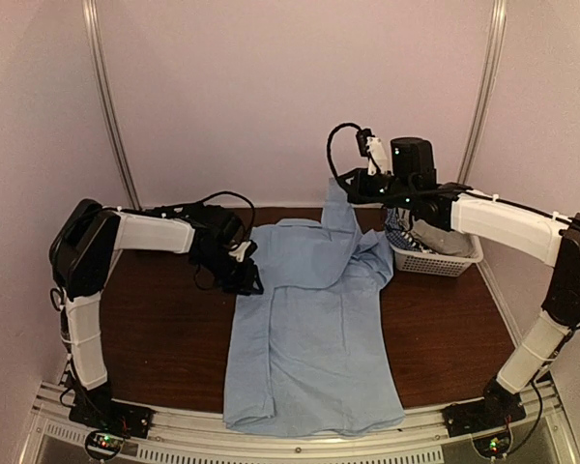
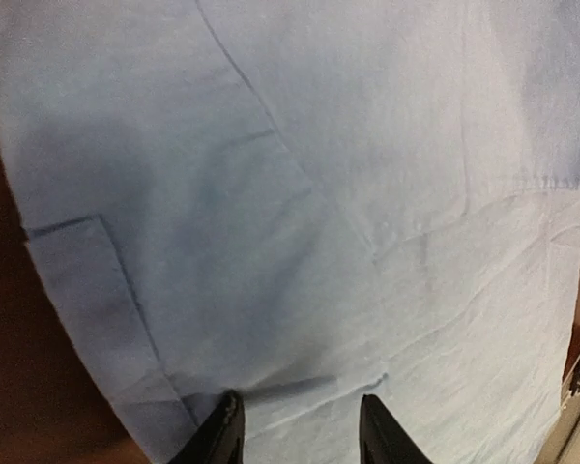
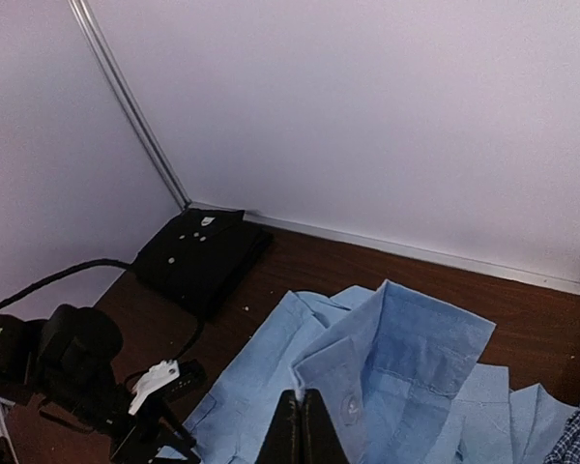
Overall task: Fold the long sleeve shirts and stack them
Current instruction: Fold the flattened shirt at the center of the board, then move the 1/3-folded shirt to the center of the board, then pick up the sleeve from the 1/3-folded shirt.
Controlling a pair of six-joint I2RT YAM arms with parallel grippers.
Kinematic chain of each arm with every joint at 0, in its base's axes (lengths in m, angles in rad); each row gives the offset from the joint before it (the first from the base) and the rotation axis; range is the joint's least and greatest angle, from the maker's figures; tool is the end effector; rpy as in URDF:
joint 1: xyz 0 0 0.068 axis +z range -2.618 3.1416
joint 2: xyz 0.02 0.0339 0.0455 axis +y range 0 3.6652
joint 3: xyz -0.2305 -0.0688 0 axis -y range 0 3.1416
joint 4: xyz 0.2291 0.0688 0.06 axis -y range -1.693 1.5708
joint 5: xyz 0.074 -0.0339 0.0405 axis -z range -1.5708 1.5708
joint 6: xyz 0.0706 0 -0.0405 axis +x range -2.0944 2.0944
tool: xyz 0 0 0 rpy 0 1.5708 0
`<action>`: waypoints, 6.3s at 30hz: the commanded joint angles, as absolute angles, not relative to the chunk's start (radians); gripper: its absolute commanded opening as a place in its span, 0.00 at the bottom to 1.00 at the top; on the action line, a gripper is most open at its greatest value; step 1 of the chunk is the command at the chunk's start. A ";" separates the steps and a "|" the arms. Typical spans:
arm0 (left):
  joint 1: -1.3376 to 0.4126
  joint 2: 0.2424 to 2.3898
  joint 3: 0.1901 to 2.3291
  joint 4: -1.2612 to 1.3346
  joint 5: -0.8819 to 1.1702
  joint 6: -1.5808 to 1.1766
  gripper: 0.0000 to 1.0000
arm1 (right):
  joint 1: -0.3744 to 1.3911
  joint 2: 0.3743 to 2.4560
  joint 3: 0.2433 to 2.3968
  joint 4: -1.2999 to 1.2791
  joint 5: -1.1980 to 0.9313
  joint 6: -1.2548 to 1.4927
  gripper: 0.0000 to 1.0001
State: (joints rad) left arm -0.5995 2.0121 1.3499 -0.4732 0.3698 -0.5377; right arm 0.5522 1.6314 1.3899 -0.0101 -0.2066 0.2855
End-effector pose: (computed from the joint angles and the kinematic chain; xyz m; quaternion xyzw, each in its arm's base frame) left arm 0.3117 -0.2439 0.1016 0.0693 0.9581 -0.2656 0.0822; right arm 0.3409 0.2271 0.3114 -0.1671 0.7706 0.3223 0.5237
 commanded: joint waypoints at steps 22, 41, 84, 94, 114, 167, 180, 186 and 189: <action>-0.494 1.624 1.020 -0.403 0.444 -0.557 0.43 | 1.070 1.758 1.064 0.197 -0.475 0.302 0.00; -0.747 1.558 0.915 -0.420 0.439 -0.569 0.52 | 1.096 1.557 0.946 0.019 -0.271 0.310 0.58; -0.953 1.374 0.768 -0.487 0.458 -0.802 0.00 | 0.896 1.589 1.043 -0.087 -0.034 0.453 0.68; -1.003 1.376 0.729 -0.491 0.477 -0.809 0.00 | 0.894 1.695 1.118 -0.092 -0.043 0.455 0.68; -0.764 1.396 0.968 -0.642 0.195 -0.699 0.49 | 0.845 1.750 1.195 -0.125 -0.022 0.434 0.68; -0.268 2.385 2.010 -0.664 0.206 -0.297 0.11 | 0.667 1.829 1.354 -0.181 0.050 0.367 0.68; -0.347 2.091 1.828 -0.647 0.143 -0.352 0.47 | 0.599 2.251 1.927 -0.358 0.189 0.208 0.79; -0.417 1.977 1.626 -0.572 0.190 -0.385 0.47 | 0.582 2.393 2.099 -0.416 0.230 0.166 0.86; -0.448 1.939 1.561 -0.542 0.209 -0.398 0.47 | 0.559 2.416 2.114 -0.409 0.236 0.162 0.90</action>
State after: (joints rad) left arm -0.4198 1.9728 1.6421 -0.6044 0.1715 -0.3691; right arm 0.5941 2.3939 2.0682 -0.3706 0.1841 0.1913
